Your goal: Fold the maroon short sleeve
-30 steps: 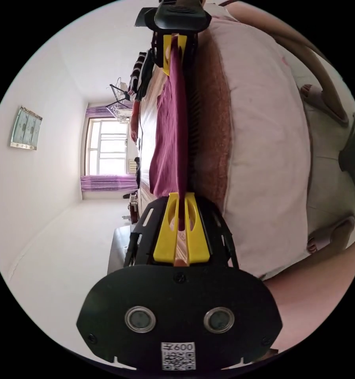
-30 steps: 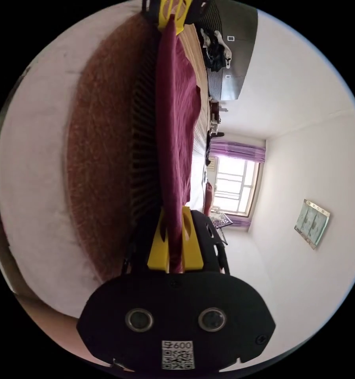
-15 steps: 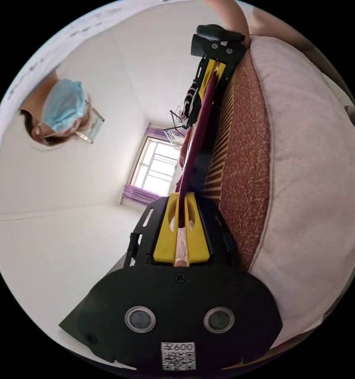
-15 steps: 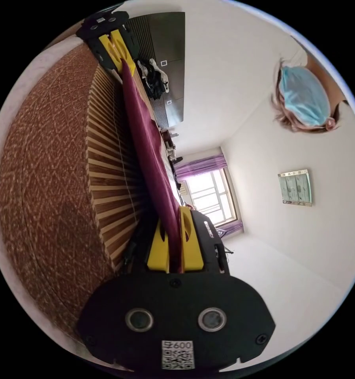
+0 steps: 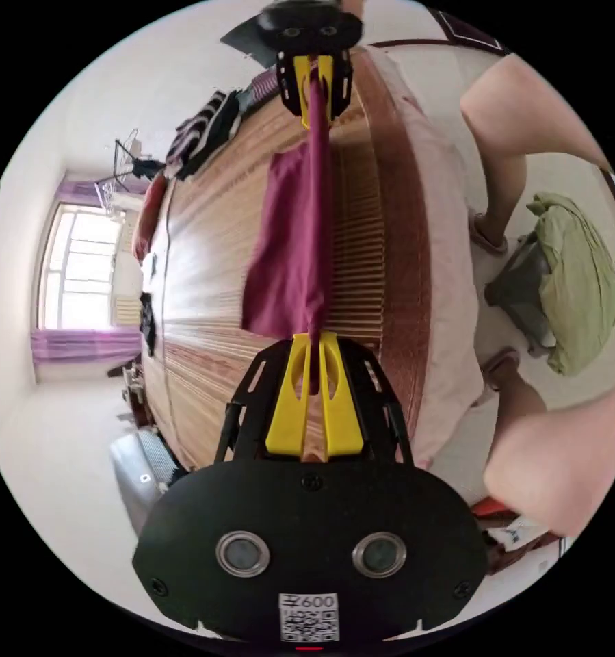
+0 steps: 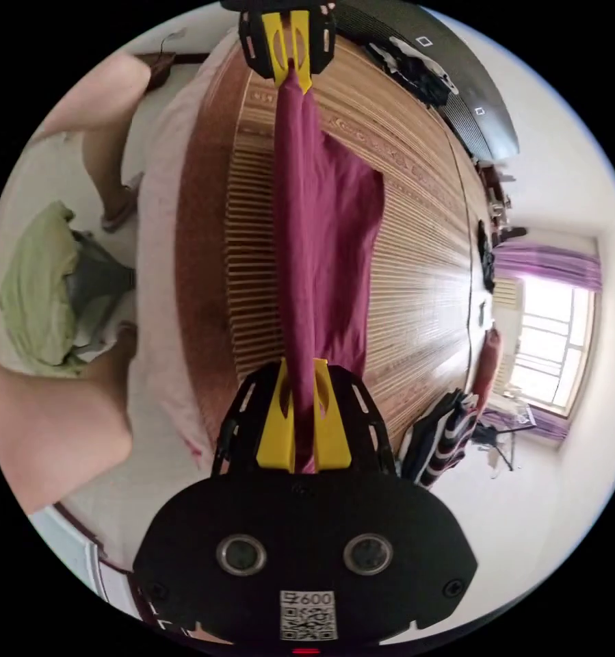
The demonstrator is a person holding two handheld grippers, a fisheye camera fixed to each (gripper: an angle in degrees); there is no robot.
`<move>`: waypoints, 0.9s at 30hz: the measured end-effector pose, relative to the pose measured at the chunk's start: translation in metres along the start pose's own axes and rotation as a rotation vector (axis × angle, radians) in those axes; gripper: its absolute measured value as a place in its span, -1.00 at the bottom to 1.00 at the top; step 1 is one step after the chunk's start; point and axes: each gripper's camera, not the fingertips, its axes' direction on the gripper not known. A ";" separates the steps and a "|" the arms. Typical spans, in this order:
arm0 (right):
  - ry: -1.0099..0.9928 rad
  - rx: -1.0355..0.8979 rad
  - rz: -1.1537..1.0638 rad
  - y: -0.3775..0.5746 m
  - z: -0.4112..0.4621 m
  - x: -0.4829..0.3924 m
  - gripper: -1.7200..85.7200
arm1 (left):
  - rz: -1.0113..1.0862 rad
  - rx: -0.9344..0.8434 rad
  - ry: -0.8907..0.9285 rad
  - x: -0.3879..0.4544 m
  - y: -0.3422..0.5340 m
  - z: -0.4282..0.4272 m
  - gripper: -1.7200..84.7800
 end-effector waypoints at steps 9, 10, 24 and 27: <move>-0.053 0.057 0.001 0.143 -0.117 0.252 -0.98 | 0.098 -0.078 -0.202 -0.161 -0.079 -0.199 -0.88; -0.004 0.055 0.031 0.163 -0.121 0.290 -0.98 | 0.096 -0.083 -0.228 -0.172 -0.088 -0.206 -0.88; 0.182 -0.058 0.031 0.305 -0.091 0.412 -0.98 | -0.054 0.063 -0.252 -0.299 -0.190 -0.287 -0.88; 0.021 -0.082 0.041 0.307 -0.063 0.422 -0.98 | 0.006 0.071 -0.200 -0.297 -0.194 -0.279 -0.88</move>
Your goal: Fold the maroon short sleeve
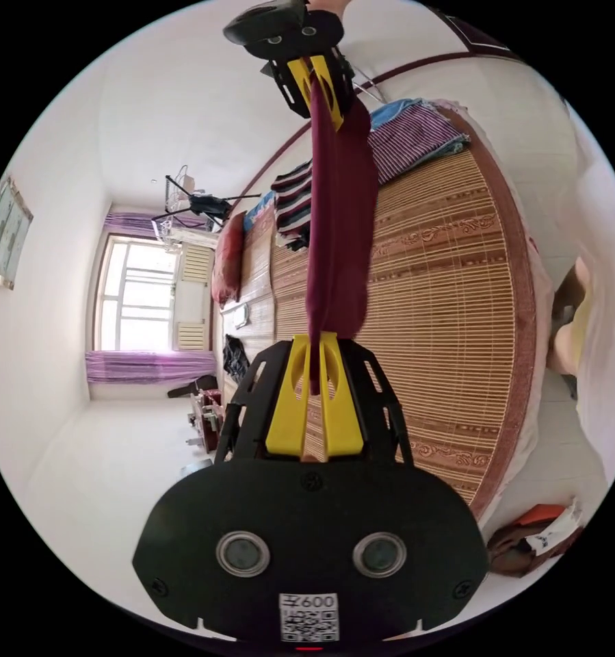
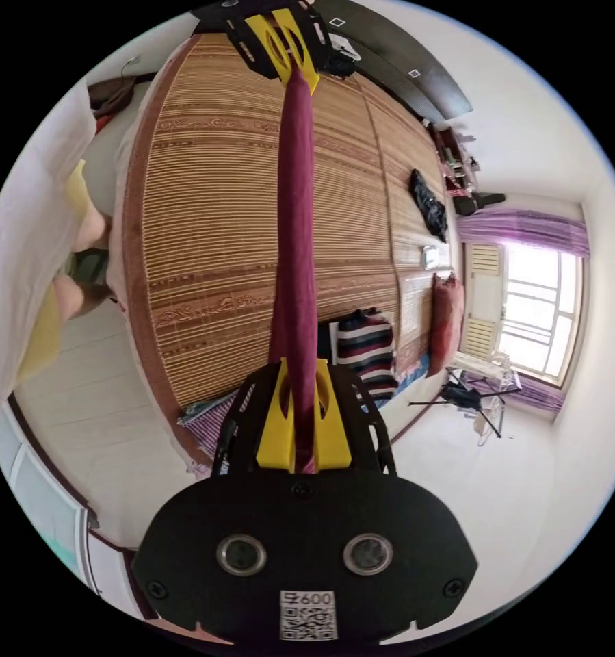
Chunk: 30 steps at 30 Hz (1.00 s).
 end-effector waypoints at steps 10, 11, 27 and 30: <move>-0.164 -0.064 0.009 0.046 0.105 0.080 -0.98 | -0.007 0.030 0.161 -0.038 -0.066 0.022 -0.88; -0.153 -0.059 0.007 0.060 0.118 0.095 -0.98 | -0.018 0.028 0.166 -0.046 -0.074 0.024 -0.88; 0.037 -0.038 0.187 0.232 0.377 0.479 -0.98 | -0.302 -0.114 0.081 -0.383 -0.379 0.208 -0.89; 0.107 -0.001 0.215 0.250 0.402 0.495 -0.98 | -0.300 -0.085 0.019 -0.401 -0.403 0.213 -0.89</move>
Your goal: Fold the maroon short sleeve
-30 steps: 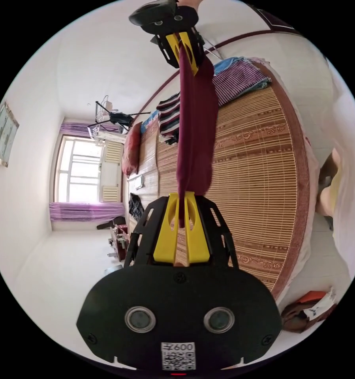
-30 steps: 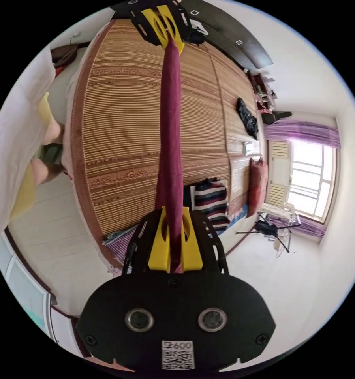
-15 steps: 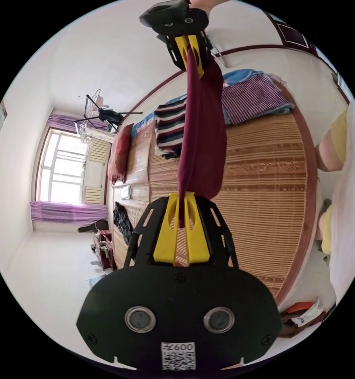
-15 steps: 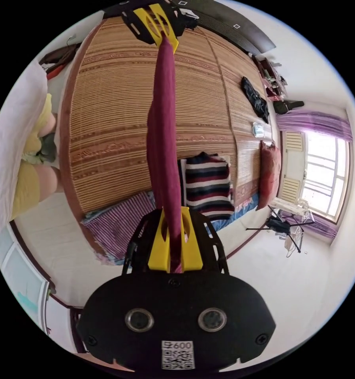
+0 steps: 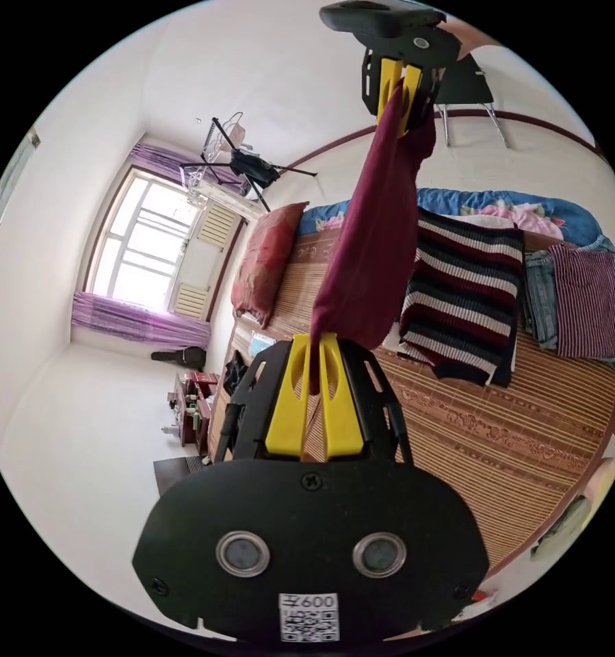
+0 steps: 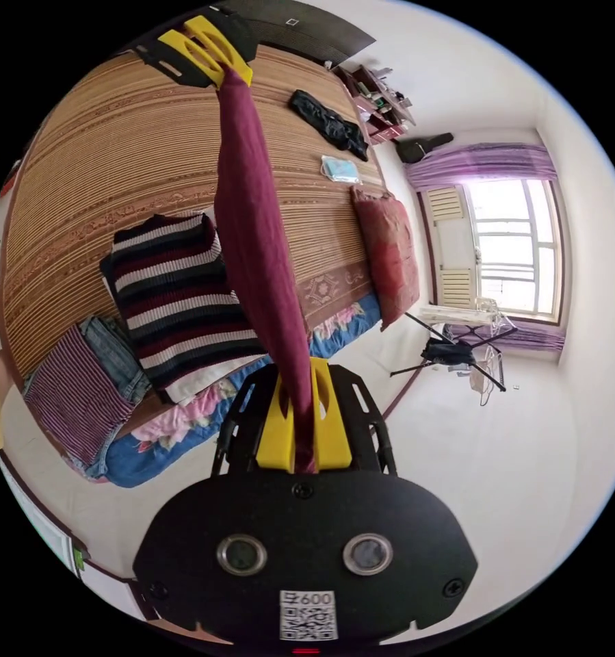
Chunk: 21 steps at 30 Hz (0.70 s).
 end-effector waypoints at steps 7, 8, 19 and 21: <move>0.074 0.029 0.073 0.029 0.099 -0.143 -0.98 | 0.059 0.056 -0.053 0.113 0.008 0.019 -0.89; 0.054 0.011 0.046 0.031 0.126 -0.186 -0.98 | 0.061 0.055 -0.021 0.147 0.015 0.031 -0.89; 0.289 -0.072 0.003 0.053 0.238 -0.335 -0.96 | 0.053 -0.016 -0.034 0.264 -0.003 0.089 -0.90; 0.266 -0.168 0.101 0.073 0.258 -0.321 -0.95 | 0.069 -0.062 -0.032 0.262 -0.009 0.098 -0.91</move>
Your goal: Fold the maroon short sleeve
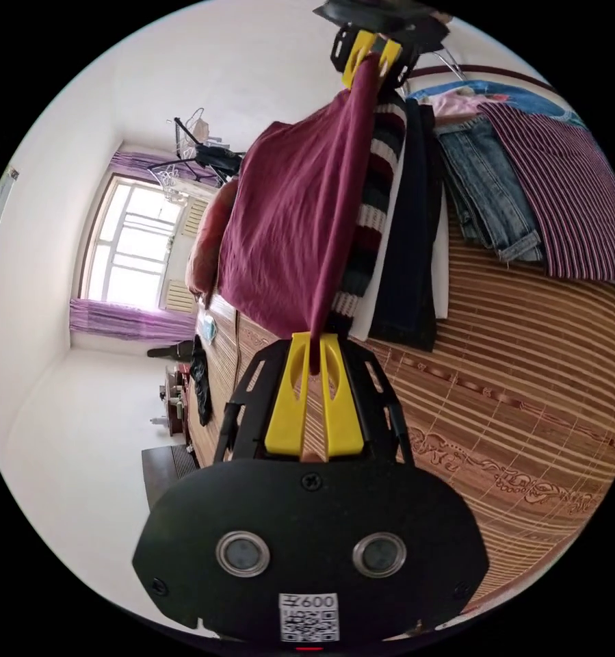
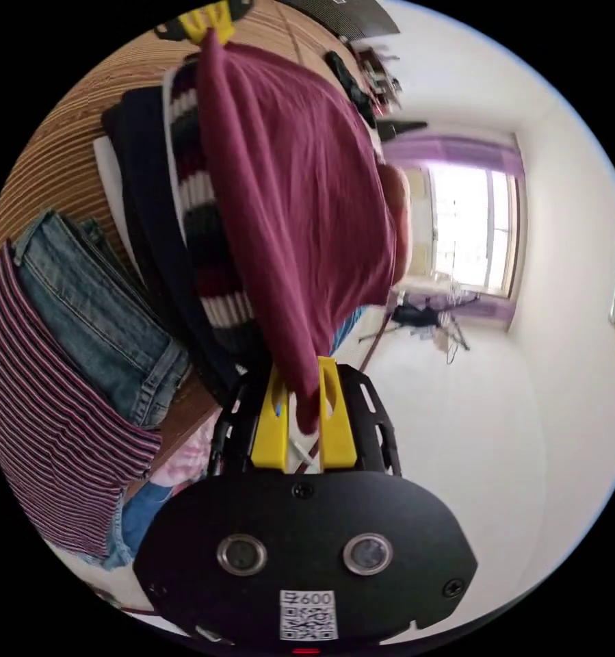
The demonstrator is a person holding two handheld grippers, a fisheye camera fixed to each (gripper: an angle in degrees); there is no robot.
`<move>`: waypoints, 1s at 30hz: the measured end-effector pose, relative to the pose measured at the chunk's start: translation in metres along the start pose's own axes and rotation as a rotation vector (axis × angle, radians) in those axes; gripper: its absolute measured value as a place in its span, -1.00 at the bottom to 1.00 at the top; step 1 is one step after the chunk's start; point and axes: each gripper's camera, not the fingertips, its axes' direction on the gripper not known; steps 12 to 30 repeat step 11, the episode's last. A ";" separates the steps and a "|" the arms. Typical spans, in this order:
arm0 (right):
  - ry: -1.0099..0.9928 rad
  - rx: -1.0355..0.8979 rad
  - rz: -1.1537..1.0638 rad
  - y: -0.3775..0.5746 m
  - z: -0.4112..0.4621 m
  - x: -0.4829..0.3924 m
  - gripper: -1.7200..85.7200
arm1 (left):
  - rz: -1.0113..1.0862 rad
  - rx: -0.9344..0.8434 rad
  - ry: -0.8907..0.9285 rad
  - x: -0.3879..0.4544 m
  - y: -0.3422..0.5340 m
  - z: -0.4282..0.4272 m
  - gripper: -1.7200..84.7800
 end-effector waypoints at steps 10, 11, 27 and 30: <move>-0.973 -0.128 0.792 0.199 0.094 0.056 -0.96 | -0.144 -0.458 0.264 -0.027 0.020 0.022 -0.94; -1.149 -0.058 0.865 0.216 0.093 0.049 -0.93 | -0.218 -0.526 0.388 -0.029 0.039 0.022 -0.94; -1.149 -0.058 0.865 0.216 0.093 0.049 -0.93 | -0.218 -0.526 0.388 -0.029 0.039 0.022 -0.94; -1.149 -0.058 0.865 0.216 0.093 0.049 -0.93 | -0.218 -0.526 0.388 -0.029 0.039 0.022 -0.94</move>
